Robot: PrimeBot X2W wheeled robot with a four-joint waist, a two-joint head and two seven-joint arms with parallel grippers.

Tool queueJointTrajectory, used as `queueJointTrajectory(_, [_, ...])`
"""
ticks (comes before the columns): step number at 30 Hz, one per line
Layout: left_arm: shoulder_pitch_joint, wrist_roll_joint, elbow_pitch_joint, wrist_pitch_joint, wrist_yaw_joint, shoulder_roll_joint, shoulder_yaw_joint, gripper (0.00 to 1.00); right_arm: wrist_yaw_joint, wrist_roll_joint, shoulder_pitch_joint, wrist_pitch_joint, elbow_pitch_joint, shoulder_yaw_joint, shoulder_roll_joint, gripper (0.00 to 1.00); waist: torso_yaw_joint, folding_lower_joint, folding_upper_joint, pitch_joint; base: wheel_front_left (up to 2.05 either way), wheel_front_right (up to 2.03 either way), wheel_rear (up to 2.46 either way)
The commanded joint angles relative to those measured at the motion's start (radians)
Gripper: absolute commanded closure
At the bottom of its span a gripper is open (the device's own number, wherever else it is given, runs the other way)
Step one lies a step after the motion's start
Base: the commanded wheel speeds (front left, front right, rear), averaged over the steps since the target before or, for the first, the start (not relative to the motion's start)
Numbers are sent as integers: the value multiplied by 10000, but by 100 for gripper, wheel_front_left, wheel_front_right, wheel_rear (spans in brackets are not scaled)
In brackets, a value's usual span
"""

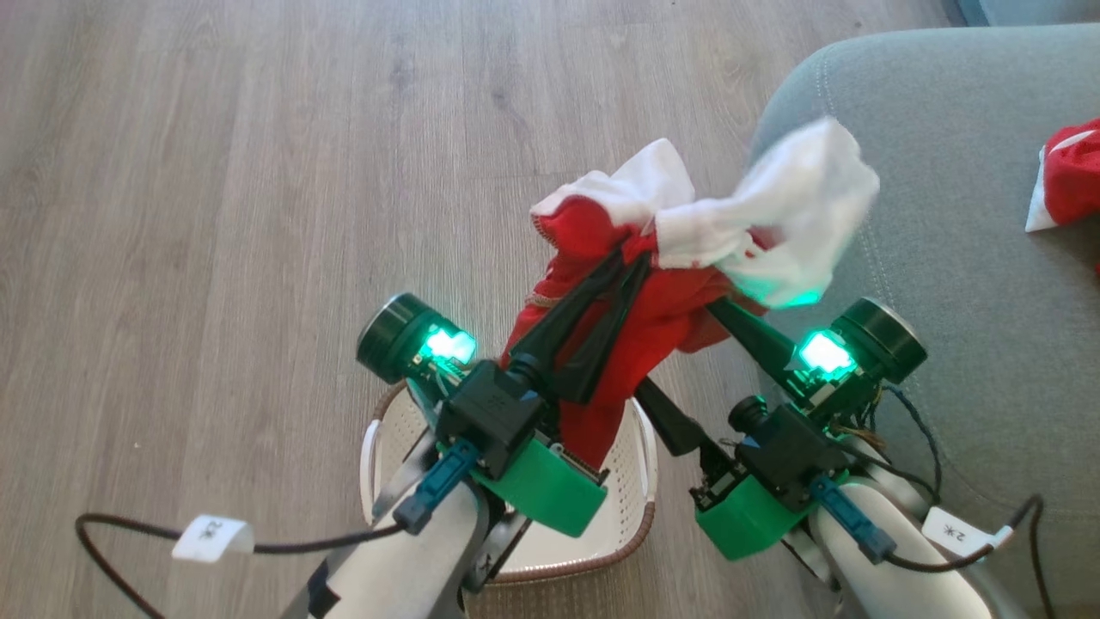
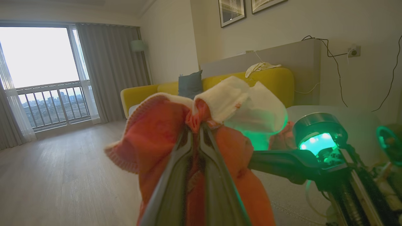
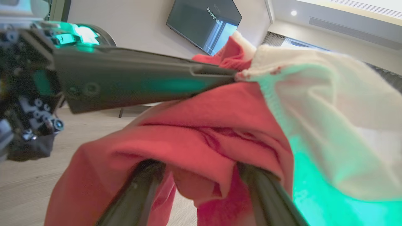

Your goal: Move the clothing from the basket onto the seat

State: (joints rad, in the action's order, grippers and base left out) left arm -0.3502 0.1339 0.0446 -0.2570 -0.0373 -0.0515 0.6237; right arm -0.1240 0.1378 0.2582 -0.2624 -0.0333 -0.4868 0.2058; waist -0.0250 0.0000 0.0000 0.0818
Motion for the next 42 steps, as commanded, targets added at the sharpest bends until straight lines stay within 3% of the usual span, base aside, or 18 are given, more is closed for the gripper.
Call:
queueJointTrajectory(1, [-407,58,256,-47,43,12,-197,100,-67,-84,355,6,-343,-94,-185,0,-2,0,0,-24,0,0,0])
queueJointTrajectory(5, [-372,138,143,-47,65,12,-13,100,-67,-286,287,6,-255,-55,-319,0,6,0,0,-118,0,0,0])
queueJointTrajectory(6, [-362,147,126,-47,65,12,9,100,-67,-410,248,6,-176,-53,-351,64,9,0,0,-136,0,0,0])
queueJointTrajectory(7, [-350,158,112,-47,64,12,26,100,-67,-492,243,6,-149,-27,-380,100,12,0,0,-149,0,0,0])
queueJointTrajectory(18, [-319,203,121,-47,-21,12,-60,100,-67,-947,128,6,-316,346,-573,100,75,0,0,-145,0,0,0])
queueJointTrajectory(20, [-350,200,211,-47,-95,12,-106,53,-67,-977,132,6,-410,448,-607,100,91,0,0,-100,0,0,0])
queueJointTrajectory(21, [-362,201,244,-47,-110,12,-114,7,-67,-993,125,6,-463,510,-629,100,98,0,0,-85,0,0,0])
queueJointTrajectory(22, [-355,239,245,-47,-107,12,-114,0,-67,-1007,112,6,-514,583,-654,100,106,0,0,-72,0,0,0])
queueJointTrajectory(42, [-50,-140,-76,-47,7,13,-589,0,-67,-1239,54,6,-1064,2459,-530,100,25,0,0,-24,0,0,0])
